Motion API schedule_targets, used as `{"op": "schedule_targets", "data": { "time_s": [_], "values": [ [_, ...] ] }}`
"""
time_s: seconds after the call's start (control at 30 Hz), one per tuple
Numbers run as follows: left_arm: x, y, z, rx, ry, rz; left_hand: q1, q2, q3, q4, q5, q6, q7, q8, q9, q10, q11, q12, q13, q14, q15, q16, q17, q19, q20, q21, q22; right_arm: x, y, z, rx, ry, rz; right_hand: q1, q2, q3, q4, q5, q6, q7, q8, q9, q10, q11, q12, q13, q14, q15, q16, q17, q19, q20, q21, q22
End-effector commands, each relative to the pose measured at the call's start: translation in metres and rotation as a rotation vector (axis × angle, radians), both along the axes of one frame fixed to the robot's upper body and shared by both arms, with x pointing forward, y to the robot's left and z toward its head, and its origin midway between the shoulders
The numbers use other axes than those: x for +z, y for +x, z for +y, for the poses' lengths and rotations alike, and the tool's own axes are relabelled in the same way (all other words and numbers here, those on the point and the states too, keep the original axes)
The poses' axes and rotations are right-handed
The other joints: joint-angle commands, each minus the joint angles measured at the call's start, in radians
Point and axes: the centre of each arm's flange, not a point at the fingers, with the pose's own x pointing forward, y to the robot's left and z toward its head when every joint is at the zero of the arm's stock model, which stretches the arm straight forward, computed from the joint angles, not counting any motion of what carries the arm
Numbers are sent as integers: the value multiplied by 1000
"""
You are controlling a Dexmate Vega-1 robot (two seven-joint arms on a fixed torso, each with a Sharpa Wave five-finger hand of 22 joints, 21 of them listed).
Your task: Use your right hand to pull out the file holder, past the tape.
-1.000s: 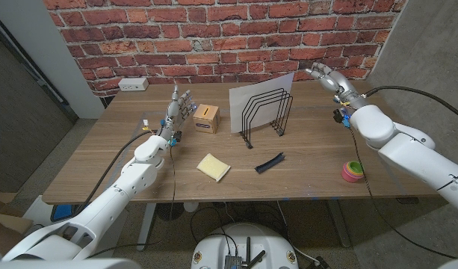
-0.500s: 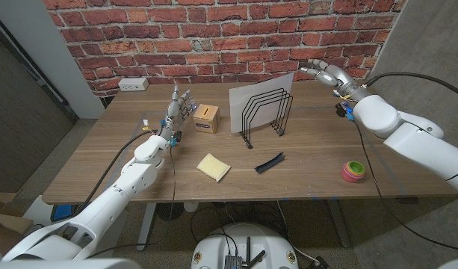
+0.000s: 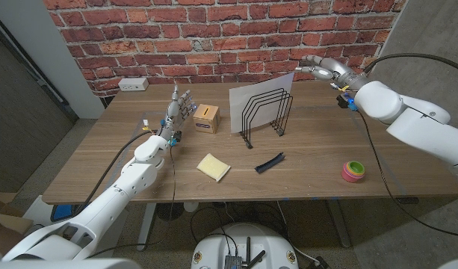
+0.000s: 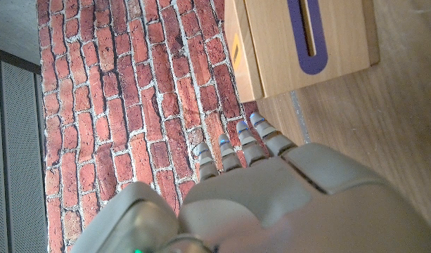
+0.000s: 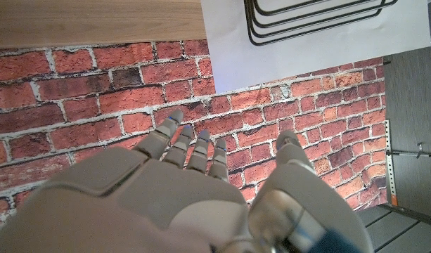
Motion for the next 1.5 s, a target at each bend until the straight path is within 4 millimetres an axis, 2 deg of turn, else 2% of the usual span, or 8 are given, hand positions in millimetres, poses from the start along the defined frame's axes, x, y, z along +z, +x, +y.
{"op": "schedule_targets", "data": {
  "time_s": [0.03,0.4,0.53,0.8,0.87,1.17,1.3,1.5],
  "values": [
    [0,0,0,0,0,0,-2,10,1,7,4,1,-9,4,2,-2,-6,6,6,7,-4,6,3,9,-1,7,6,26,-7,11,-60,-148,3,44,6,18,-20,-3,6,1,4,4,24,-1,12,4,23,-35,13,-9,23,-13,9,5],
    [0,0,0,0,0,0,-2,10,1,7,4,1,-9,4,2,0,-7,7,6,7,-4,7,3,8,-1,7,6,43,-11,24,-79,-273,-3,105,5,43,-32,3,7,6,5,6,34,-9,11,6,35,-43,12,-21,35,-13,7,4],
    [0,0,0,0,0,0,-3,10,1,7,4,2,-8,4,2,0,-5,7,6,6,-4,6,3,9,-1,7,6,49,-13,29,-86,-320,8,137,-2,54,-35,6,8,4,6,6,33,-18,8,7,36,-49,10,-27,28,3,2,5],
    [0,0,0,0,0,0,-3,10,1,7,4,1,-8,4,2,-1,-4,6,6,7,-4,7,3,9,-1,7,6,61,-12,36,-94,-404,41,217,-25,77,-38,20,-8,4,4,8,25,-31,3,8,32,-58,5,-37,16,66,-2,6],
    [0,0,0,0,0,0,-3,10,1,7,4,2,-8,4,2,0,-3,6,6,7,-4,6,3,9,-1,7,6,63,-11,38,-93,-418,47,249,-37,86,-38,27,-13,20,4,9,23,-21,2,8,35,-44,4,-41,21,84,1,6],
    [0,0,0,0,0,0,-3,10,0,7,4,2,-10,4,2,0,-7,6,6,6,-4,6,3,8,-1,7,6,77,-7,51,-85,-516,84,296,-56,97,-38,36,-26,30,4,9,20,-22,2,9,37,-38,3,-45,7,100,-4,6],
    [0,0,0,0,0,0,-3,10,0,7,4,1,-10,4,2,1,-9,7,6,6,-4,6,3,8,-1,7,6,84,-7,59,-85,-559,91,329,-71,104,-37,39,-31,26,5,10,23,-24,4,9,58,-40,10,-46,2,125,-4,6],
    [0,0,0,0,0,0,-3,10,0,7,4,1,-9,4,2,-2,-8,6,6,6,-4,6,3,9,-1,7,6,93,-5,67,-80,-612,110,354,-85,107,-36,39,-22,17,10,10,35,-29,8,10,70,-36,14,-46,2,132,-3,6]
  ]
}}
